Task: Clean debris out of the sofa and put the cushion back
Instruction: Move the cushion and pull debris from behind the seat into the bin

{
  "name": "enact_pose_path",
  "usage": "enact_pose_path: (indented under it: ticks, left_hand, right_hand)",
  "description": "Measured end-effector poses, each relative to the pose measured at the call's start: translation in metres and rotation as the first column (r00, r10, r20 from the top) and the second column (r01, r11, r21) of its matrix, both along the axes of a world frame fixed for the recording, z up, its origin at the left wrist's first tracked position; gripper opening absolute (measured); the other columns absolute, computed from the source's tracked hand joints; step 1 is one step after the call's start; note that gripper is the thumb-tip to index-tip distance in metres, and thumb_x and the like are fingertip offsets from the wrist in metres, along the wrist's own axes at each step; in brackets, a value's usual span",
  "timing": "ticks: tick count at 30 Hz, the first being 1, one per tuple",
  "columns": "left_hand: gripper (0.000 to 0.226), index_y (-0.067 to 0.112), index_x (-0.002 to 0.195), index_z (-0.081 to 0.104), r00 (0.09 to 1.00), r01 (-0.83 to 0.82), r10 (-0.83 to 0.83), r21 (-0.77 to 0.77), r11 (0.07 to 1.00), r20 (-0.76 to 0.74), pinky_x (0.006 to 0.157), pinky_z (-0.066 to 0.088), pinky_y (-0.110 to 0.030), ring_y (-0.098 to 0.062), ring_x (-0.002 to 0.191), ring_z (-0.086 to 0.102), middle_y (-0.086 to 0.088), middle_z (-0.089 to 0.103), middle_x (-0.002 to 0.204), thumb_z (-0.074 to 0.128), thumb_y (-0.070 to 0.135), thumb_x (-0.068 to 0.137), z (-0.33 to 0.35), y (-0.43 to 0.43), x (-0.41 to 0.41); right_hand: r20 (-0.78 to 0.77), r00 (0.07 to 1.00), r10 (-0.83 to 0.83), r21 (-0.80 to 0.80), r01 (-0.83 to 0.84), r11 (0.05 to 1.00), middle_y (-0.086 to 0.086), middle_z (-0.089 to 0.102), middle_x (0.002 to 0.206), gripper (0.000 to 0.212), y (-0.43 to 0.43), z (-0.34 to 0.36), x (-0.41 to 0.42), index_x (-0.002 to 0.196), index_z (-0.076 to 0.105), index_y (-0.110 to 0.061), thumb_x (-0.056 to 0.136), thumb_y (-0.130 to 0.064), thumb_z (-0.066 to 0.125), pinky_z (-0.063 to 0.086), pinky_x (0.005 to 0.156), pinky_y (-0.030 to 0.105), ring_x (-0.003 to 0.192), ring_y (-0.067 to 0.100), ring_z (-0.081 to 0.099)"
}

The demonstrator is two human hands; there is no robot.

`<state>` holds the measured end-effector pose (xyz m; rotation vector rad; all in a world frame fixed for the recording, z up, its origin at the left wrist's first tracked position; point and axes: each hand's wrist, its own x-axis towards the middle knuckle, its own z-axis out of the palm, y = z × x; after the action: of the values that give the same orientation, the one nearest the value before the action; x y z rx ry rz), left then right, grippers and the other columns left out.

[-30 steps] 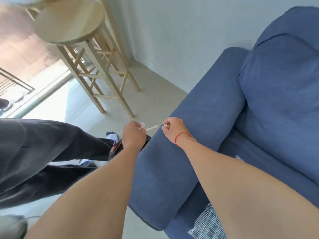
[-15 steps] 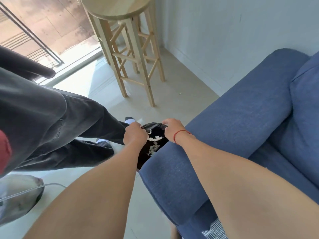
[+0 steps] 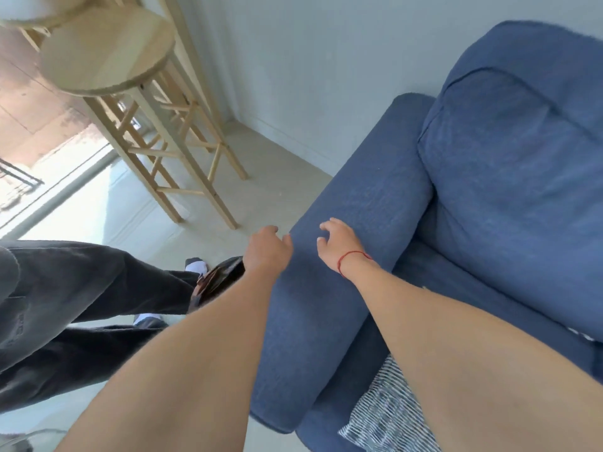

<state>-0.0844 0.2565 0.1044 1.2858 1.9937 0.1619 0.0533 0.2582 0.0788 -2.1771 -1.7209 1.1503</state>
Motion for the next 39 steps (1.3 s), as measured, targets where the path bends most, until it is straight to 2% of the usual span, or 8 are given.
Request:
enact_pose_path:
  ticks: [4, 5, 7, 9, 12, 30, 34, 39]
  left_hand:
    - [0.024, 0.023, 0.115, 0.059, 0.991, 0.126, -0.127, 0.027, 0.992, 0.032, 0.089, 0.047, -0.036, -0.027, 0.107, 0.058, 0.001, 0.064, 0.106, 0.048, 0.033, 0.096, 0.01, 0.004, 0.074]
    - [0.01, 0.027, 0.095, 0.055, 0.985, 0.168, -0.169, 0.04, 0.985, 0.027, 0.082, 0.047, -0.034, -0.025, 0.096, 0.057, 0.008, 0.057, 0.086, 0.048, 0.034, 0.095, 0.012, 0.002, 0.093]
    - [0.022, 0.032, 0.075, 0.039, 0.965, 0.262, -0.263, 0.035, 0.964, 0.013, 0.072, 0.047, -0.033, -0.023, 0.085, 0.055, 0.012, 0.045, 0.073, 0.048, 0.034, 0.094, 0.014, -0.001, 0.133]
    - [0.008, 0.033, 0.087, 0.053, 0.932, 0.362, -0.362, 0.018, 0.932, 0.012, 0.079, 0.05, -0.035, -0.025, 0.098, 0.062, 0.004, 0.063, 0.095, 0.049, 0.035, 0.093, 0.014, -0.009, 0.171]
    - [0.051, 0.021, 0.139, 0.046, 0.893, 0.45, -0.449, -0.015, 0.893, 0.033, 0.096, 0.049, -0.039, -0.025, 0.119, 0.057, -0.004, 0.058, 0.132, 0.05, 0.04, 0.092, 0.002, -0.027, 0.23]
    - [0.059, 0.025, 0.15, 0.03, 0.547, 0.828, -0.831, -0.217, 0.517, 0.106, 0.092, 0.05, -0.035, -0.022, 0.109, 0.06, -0.002, 0.054, 0.134, 0.049, 0.035, 0.095, -0.094, -0.129, 0.444]
    - [0.062, 0.029, 0.153, 0.018, 0.439, 0.894, -0.889, -0.166, 0.417, 0.128, 0.081, 0.054, -0.037, -0.022, 0.085, 0.062, -0.007, 0.049, 0.139, 0.046, 0.031, 0.097, -0.125, -0.136, 0.492]
    - [0.058, 0.031, 0.152, 0.022, 0.242, 0.964, -0.966, -0.136, 0.229, 0.086, 0.09, 0.05, -0.037, -0.027, 0.114, 0.059, -0.006, 0.044, 0.145, 0.044, 0.028, 0.098, -0.175, -0.147, 0.55]
  right_hand:
    - [0.007, 0.988, -0.154, 0.013, 0.154, 0.988, 0.001, 0.028, 0.159, 0.045, -0.021, 0.005, 0.081, 0.142, 0.044, -0.015, 0.098, -0.023, 0.046, 0.029, 0.118, 0.04, 0.144, 0.024, 0.031]
    - [0.012, 0.981, -0.194, 0.013, 0.194, 0.981, 0.002, 0.028, 0.158, 0.045, -0.03, 0.005, 0.103, 0.142, 0.044, -0.015, 0.097, -0.023, 0.047, 0.029, 0.118, 0.04, 0.144, 0.024, 0.03]
    - [0.041, 0.958, -0.282, 0.011, 0.282, 0.959, 0.002, 0.031, 0.156, 0.046, -0.049, 0.006, 0.147, 0.141, 0.045, -0.013, 0.097, -0.022, 0.047, 0.03, 0.117, 0.04, 0.143, 0.025, 0.033]
    - [0.069, 0.929, -0.364, 0.018, 0.363, 0.931, 0.005, 0.039, 0.152, 0.045, -0.069, 0.006, 0.185, 0.139, 0.047, -0.01, 0.095, -0.021, 0.048, 0.034, 0.114, 0.041, 0.139, 0.026, 0.039]
    - [0.063, 0.888, -0.456, 0.044, 0.454, 0.89, 0.007, 0.046, 0.146, 0.043, -0.095, 0.002, 0.229, 0.136, 0.051, -0.008, 0.095, -0.02, 0.05, 0.036, 0.113, 0.04, 0.135, 0.026, 0.043]
    - [0.116, 0.591, -0.799, -0.179, 0.803, 0.568, 0.004, 0.044, 0.149, 0.052, -0.269, -0.088, 0.427, 0.143, 0.043, -0.018, 0.092, -0.015, 0.047, 0.041, 0.108, 0.037, 0.132, 0.03, 0.047]
    - [0.08, 0.606, -0.791, -0.203, 0.787, 0.582, 0.003, 0.038, 0.152, 0.054, -0.273, -0.118, 0.464, 0.145, 0.039, -0.016, 0.092, -0.012, 0.045, 0.041, 0.11, 0.038, 0.131, 0.027, 0.049]
    - [0.091, 0.631, -0.77, -0.214, 0.768, 0.604, 0.002, 0.026, 0.159, 0.06, -0.272, -0.169, 0.515, 0.15, 0.032, -0.014, 0.092, -0.004, 0.044, 0.026, 0.12, 0.035, 0.146, 0.021, 0.028]
